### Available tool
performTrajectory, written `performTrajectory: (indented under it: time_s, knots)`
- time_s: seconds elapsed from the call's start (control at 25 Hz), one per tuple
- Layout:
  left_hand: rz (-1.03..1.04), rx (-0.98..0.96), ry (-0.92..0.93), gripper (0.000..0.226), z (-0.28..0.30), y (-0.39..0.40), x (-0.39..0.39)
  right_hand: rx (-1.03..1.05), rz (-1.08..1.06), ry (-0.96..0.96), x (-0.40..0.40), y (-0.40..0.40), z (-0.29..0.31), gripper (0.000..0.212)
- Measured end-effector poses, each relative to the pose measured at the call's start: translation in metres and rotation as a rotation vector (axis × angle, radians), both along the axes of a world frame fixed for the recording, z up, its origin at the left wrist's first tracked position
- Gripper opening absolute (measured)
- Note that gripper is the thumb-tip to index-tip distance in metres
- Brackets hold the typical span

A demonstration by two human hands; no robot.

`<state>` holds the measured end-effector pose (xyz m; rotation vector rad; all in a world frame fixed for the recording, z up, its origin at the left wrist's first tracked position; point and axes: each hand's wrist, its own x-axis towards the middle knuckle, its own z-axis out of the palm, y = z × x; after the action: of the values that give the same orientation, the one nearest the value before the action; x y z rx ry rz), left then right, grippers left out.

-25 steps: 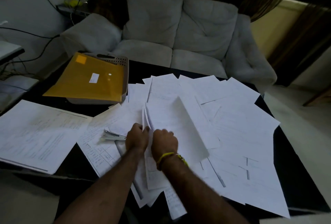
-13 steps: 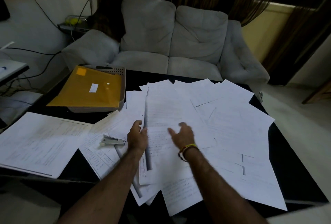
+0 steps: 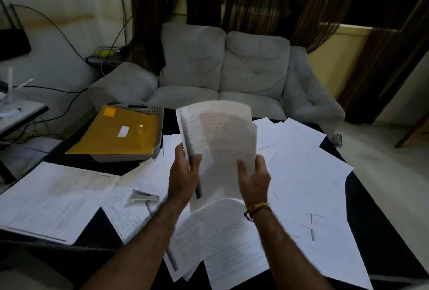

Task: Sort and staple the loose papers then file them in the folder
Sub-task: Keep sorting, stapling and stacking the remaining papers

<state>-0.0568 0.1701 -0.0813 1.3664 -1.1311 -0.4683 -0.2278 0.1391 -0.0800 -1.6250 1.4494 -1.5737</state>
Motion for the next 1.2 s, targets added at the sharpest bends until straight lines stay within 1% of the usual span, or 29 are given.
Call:
performTrajectory:
  time_s: [0.08, 0.16, 0.24, 0.28, 0.32, 0.36, 0.4, 0.44, 0.48, 0.52, 0.56, 0.6, 0.64, 0.68, 0.72, 0.76, 0.8, 0.84, 0.92, 1.0, 1.08, 1.2]
  knots:
    - [0.043, 0.054, -0.100, 0.051, -0.003, 0.004, -0.003, 0.041, 0.054, 0.050, 0.002, 0.006, -0.015, 0.035]
    - [0.095, -0.001, -0.197, 0.066, 0.012, 0.000, -0.004, -0.002, 0.078, 0.072, 0.002, 0.002, -0.006, 0.045]
    - [0.116, -0.137, -0.274, 0.070, 0.038, -0.009, -0.006, -0.126, 0.060, 0.096, 0.003, -0.006, 0.024, 0.055]
    - [0.149, -0.194, -0.325, 0.067, 0.047, -0.015, -0.006, -0.229, 0.015, 0.138, 0.003, -0.012, 0.040, 0.058]
    - [0.193, -0.232, -0.374, 0.060, 0.055, -0.020, -0.007, -0.344, -0.040, 0.201, 0.003, -0.019, 0.056, 0.056]
    - [0.237, -0.256, -0.401, 0.051, 0.060, -0.024, -0.007, -0.438, -0.092, 0.278, 0.004, -0.028, 0.069, 0.048]
    - [0.266, -0.274, -0.408, 0.041, 0.061, -0.028, -0.006, -0.485, -0.141, 0.347, 0.004, -0.036, 0.076, 0.038]
    - [0.278, -0.291, -0.411, 0.034, 0.061, -0.030, -0.005, -0.503, -0.172, 0.381, 0.003, -0.041, 0.080, 0.028]
    - [0.276, -0.304, -0.414, 0.032, 0.060, -0.029, -0.005, -0.518, -0.174, 0.380, 0.002, -0.044, 0.078, 0.022]
    - [0.268, -0.305, -0.417, 0.033, 0.058, -0.027, -0.005, -0.538, -0.149, 0.342, 0.001, -0.045, 0.072, 0.022]
    - [0.260, -0.296, -0.400, 0.039, 0.057, -0.024, -0.006, -0.541, -0.108, 0.269, -0.001, -0.043, 0.067, 0.030]
    - [0.248, -0.266, -0.344, 0.049, 0.052, -0.020, -0.007, -0.480, -0.054, 0.145, -0.003, -0.040, 0.061, 0.046]
    - [0.233, -0.214, -0.244, 0.059, 0.047, -0.015, -0.010, -0.349, -0.002, -0.027, -0.005, -0.035, 0.057, 0.061]
    - [0.224, -0.135, -0.141, 0.064, 0.038, -0.012, -0.015, -0.182, 0.035, -0.210, -0.007, -0.031, 0.051, 0.071]
    - [0.218, -0.038, -0.064, 0.063, 0.027, -0.010, -0.022, -0.033, 0.057, -0.335, -0.009, -0.030, 0.043, 0.072]
    - [0.223, 0.056, -0.031, 0.055, 0.015, -0.009, -0.028, 0.067, 0.067, -0.360, -0.009, -0.031, 0.034, 0.064]
    - [0.235, 0.122, -0.027, 0.046, 0.005, -0.010, -0.034, 0.123, 0.055, -0.301, -0.009, -0.033, 0.023, 0.051]
    - [0.264, 0.143, -0.034, 0.037, -0.003, -0.012, -0.039, 0.147, 0.043, -0.218, -0.011, -0.033, 0.016, 0.040]
    - [0.331, 0.077, -0.054, 0.029, -0.004, -0.013, -0.047, 0.094, 0.024, -0.116, -0.008, -0.031, 0.013, 0.032]
    - [0.385, -0.021, -0.080, 0.028, 0.003, -0.017, -0.050, -0.040, -0.059, -0.076, -0.003, -0.031, 0.017, 0.032]
    - [0.388, -0.020, -0.067, 0.027, 0.004, -0.014, -0.055, -0.110, -0.091, -0.029, 0.003, -0.031, 0.014, 0.030]
    - [0.409, 0.018, -0.039, 0.030, -0.005, -0.003, -0.059, -0.125, -0.031, 0.042, 0.003, -0.021, -0.009, 0.019]
